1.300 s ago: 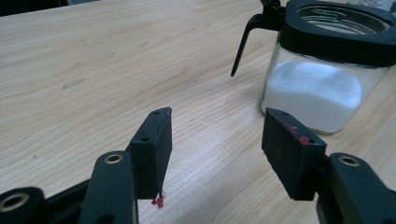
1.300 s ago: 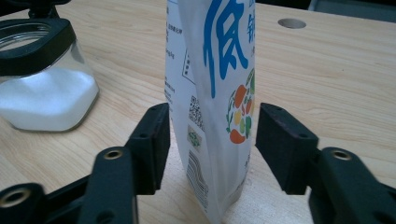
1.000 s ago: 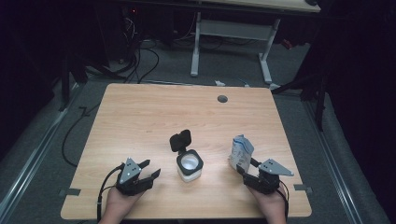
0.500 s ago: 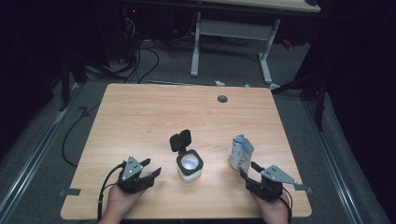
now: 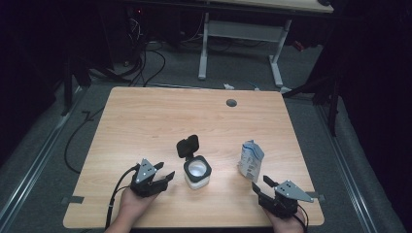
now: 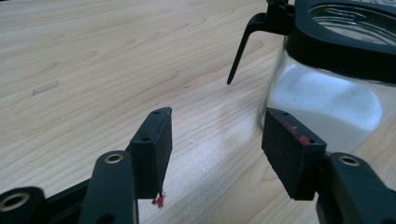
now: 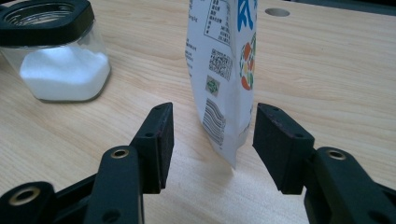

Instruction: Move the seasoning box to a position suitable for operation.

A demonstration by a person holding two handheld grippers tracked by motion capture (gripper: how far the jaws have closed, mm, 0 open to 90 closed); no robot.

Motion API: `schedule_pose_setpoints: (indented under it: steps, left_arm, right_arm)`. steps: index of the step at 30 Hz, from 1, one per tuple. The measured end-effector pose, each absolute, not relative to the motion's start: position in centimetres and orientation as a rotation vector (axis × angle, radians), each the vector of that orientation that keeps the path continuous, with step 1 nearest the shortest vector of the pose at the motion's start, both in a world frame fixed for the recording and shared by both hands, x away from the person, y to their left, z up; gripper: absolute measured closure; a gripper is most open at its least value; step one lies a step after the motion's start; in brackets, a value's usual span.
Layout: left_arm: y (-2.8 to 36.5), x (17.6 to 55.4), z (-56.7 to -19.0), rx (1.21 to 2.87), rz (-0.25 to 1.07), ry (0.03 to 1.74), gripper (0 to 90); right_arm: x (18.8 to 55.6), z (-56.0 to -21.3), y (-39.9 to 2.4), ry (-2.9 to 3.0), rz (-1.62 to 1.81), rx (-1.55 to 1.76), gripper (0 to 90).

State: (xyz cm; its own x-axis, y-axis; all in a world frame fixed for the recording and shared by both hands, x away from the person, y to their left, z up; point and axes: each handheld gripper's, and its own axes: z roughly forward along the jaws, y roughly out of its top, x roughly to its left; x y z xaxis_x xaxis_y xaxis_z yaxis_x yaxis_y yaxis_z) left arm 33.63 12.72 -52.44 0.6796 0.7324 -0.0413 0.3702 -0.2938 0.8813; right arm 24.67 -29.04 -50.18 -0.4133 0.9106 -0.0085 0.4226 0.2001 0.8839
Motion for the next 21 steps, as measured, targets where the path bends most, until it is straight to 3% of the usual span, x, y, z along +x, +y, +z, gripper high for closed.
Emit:
schedule_pose_setpoints:
  steps: [21]
  left_arm:
    - [12.4, 33.9, -52.4, 1.898, 0.453, 0.876, 43.2]
  right_arm:
    - [24.7, -50.8, -28.0, 1.988, 1.166, 1.229, 53.8]
